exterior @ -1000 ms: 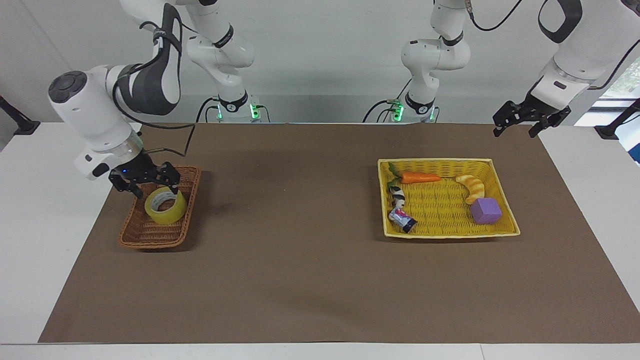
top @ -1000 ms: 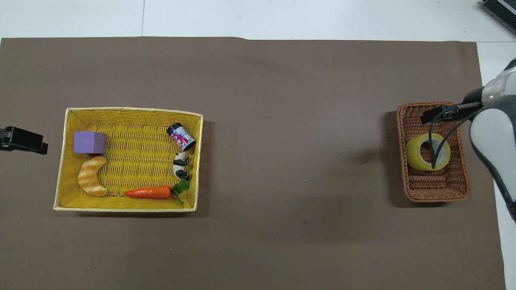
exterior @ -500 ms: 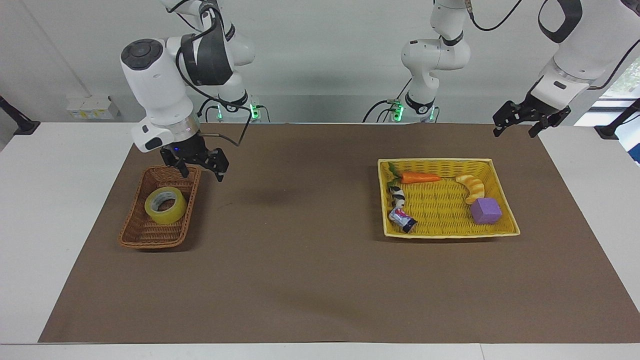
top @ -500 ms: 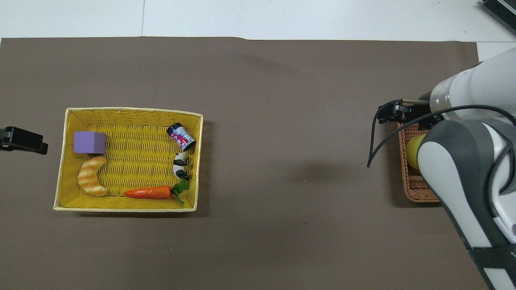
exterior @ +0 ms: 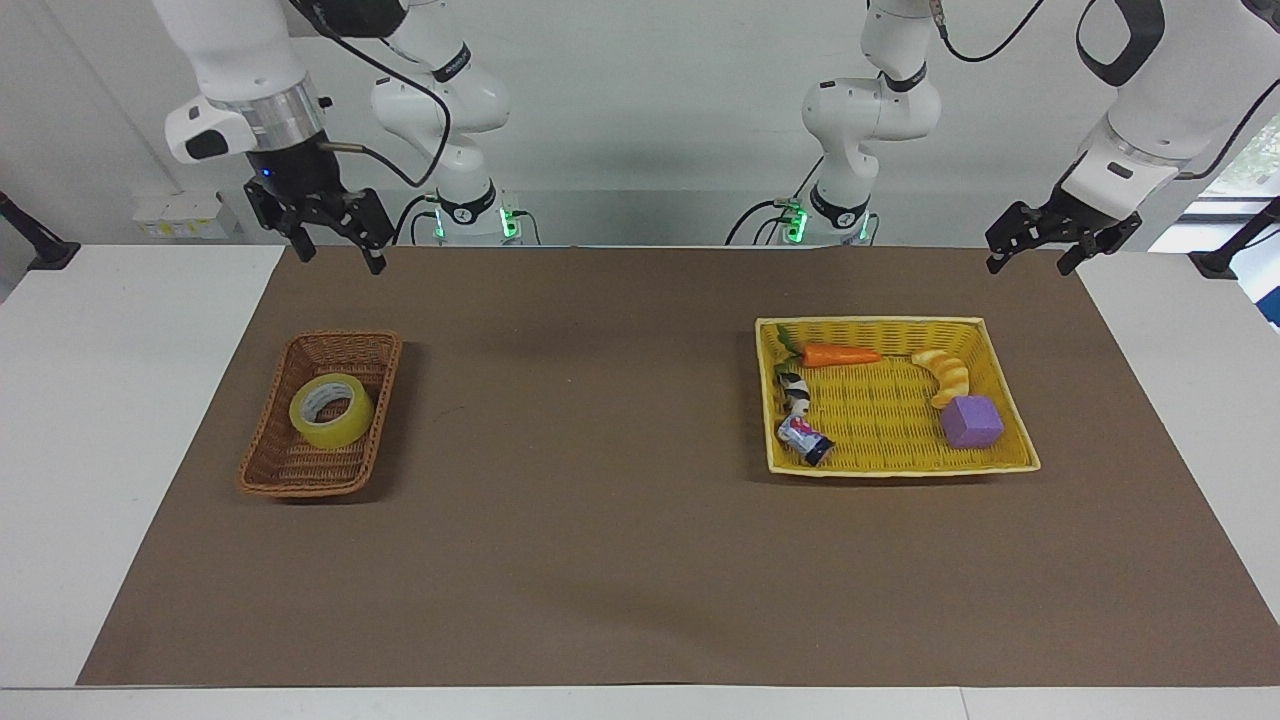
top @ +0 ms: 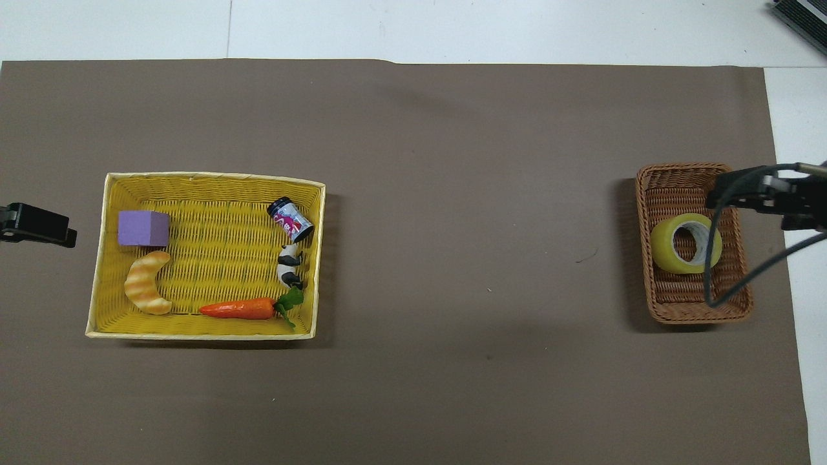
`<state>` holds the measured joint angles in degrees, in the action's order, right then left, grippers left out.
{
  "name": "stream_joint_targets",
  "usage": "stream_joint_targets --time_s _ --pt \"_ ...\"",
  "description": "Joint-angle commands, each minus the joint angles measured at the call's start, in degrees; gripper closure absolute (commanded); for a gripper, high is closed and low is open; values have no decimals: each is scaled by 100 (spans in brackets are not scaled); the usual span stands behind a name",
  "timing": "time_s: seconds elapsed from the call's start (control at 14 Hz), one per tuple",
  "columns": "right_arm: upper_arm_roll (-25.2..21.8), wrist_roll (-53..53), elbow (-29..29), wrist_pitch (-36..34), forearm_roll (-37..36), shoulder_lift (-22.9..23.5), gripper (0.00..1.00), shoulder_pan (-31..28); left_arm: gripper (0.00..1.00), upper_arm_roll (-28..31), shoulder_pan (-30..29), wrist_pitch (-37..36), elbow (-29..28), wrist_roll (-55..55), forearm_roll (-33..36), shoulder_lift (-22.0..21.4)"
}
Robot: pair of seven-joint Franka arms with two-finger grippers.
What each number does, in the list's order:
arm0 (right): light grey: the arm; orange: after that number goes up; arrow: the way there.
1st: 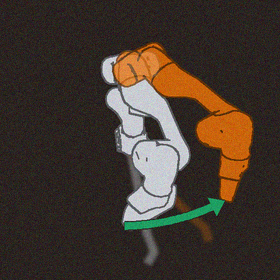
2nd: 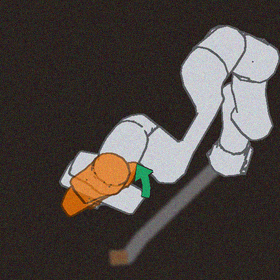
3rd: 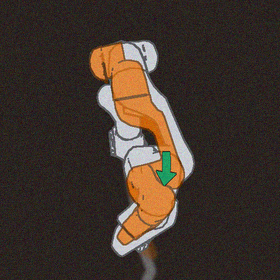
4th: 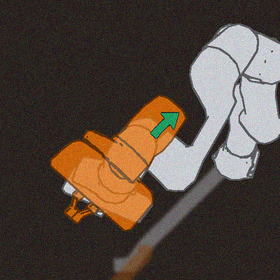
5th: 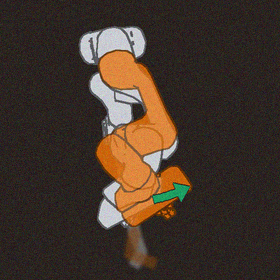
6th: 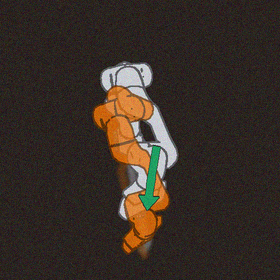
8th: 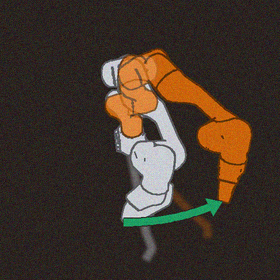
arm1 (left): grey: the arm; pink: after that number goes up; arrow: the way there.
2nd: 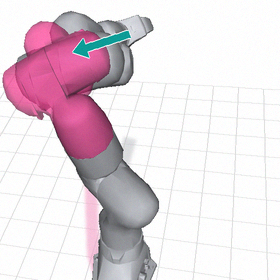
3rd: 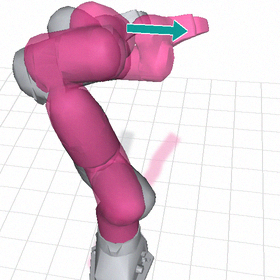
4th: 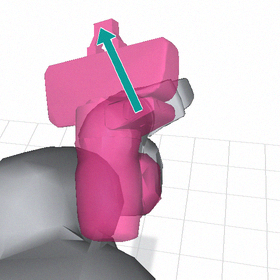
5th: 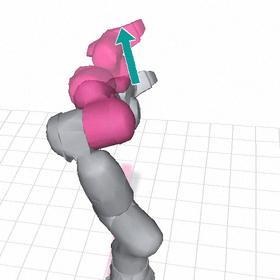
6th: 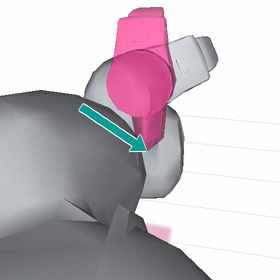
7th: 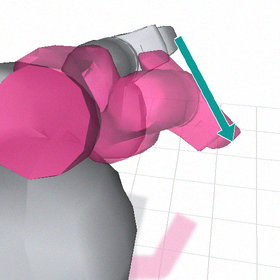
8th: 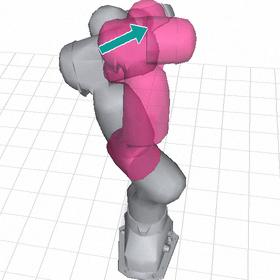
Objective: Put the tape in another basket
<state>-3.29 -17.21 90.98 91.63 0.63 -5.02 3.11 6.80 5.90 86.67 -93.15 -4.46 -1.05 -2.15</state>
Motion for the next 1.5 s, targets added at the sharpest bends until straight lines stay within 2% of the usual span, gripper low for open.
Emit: stream_joint_targets --time_s 0.0,0.14,0.21,0.71,0.93,1.43 --pt "-31 216 -345 -391 -186 54 0 -153 0 93 114 -71 69 -11 70 -22" --pt "13 297 303 -409 -125 -366 0 -153 0 93 114 -71 60 -11 70 -22" --pt "48 306 324 -400 -90 -385 0 -101 0 93 114 -71 69 -11 79 -22" --pt "57 1052 289 -417 -362 -359 0 -135 0 93 114 -71 69 -11 70 -22" --pt "57 1097 -185 -822 -353 -79 0 -153 0 93 114 -71 69 -11 70 -22" --pt "57 1141 -177 -796 -169 -122 0 -127 0 93 114 -71 69 -11 70 -22"
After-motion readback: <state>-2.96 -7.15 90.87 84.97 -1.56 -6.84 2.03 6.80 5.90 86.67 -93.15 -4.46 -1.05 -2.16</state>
